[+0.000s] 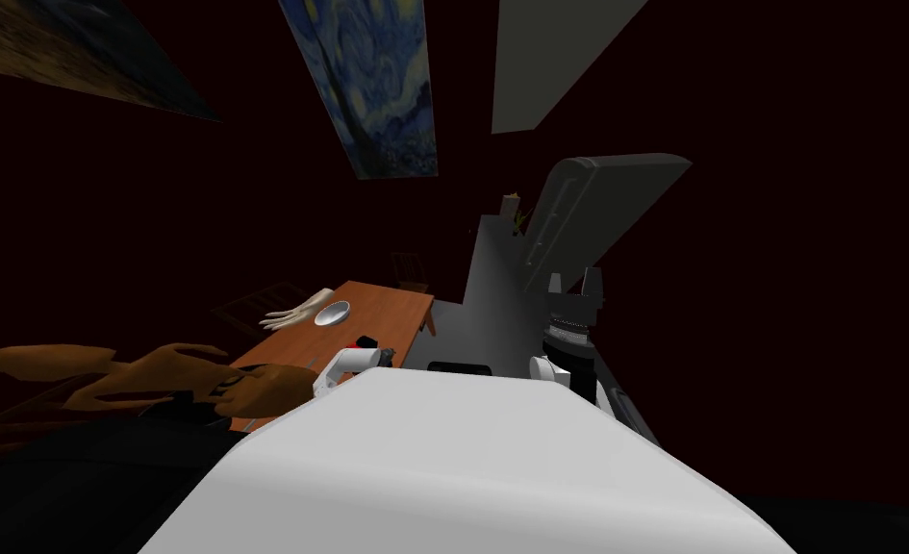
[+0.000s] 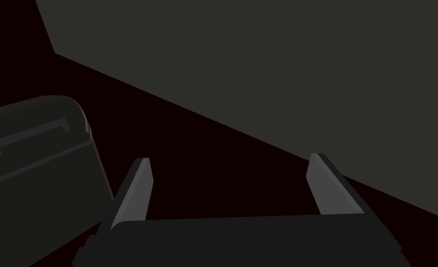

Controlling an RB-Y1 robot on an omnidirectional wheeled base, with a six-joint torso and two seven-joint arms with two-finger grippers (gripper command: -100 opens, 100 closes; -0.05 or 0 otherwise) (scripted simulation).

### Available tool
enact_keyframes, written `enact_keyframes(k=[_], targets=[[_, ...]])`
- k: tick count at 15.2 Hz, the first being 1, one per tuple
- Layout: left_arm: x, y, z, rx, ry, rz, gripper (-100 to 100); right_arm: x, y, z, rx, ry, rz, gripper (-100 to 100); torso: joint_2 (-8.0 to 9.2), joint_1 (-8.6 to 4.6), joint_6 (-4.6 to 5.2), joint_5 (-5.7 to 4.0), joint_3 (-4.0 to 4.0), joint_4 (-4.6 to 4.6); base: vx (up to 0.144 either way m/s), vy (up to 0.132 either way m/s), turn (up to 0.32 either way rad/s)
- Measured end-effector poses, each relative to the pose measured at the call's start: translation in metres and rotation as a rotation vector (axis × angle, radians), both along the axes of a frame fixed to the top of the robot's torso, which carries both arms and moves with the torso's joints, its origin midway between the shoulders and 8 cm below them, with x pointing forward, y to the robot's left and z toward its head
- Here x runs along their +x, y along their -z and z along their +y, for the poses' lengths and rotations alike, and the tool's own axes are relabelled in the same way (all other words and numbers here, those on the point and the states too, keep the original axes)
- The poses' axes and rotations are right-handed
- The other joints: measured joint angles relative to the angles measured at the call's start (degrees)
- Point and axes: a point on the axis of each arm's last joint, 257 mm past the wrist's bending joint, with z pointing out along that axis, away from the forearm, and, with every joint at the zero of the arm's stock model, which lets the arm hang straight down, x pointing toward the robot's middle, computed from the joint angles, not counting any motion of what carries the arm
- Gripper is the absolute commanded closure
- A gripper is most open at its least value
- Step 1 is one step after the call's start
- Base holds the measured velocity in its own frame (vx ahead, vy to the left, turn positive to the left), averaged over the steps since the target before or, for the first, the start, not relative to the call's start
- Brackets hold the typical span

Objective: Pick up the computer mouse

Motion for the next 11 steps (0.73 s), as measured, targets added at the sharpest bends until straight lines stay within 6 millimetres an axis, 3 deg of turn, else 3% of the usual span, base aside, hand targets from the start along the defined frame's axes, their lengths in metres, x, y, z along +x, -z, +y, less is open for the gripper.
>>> enact_keyframes(k=[6,11], targets=[[-0.026,0.002,0.01,0.0,-0.001,0.1,-100,0.0,0.0,0.0,0.0,0.0,0.0,0,0.05,-0.01,0.0,-0.01,0.03,0.01,0.023,0.0,-0.02],[-0.034,0.007,0.024,-0.002,0.004,0.106,-100,0.0,0.0,0.0,0.0,0.0,0.0,0,-0.13,-0.26,-0.02,-0.05,-0.07,-0.03,0.064,-0.051,0.082]])
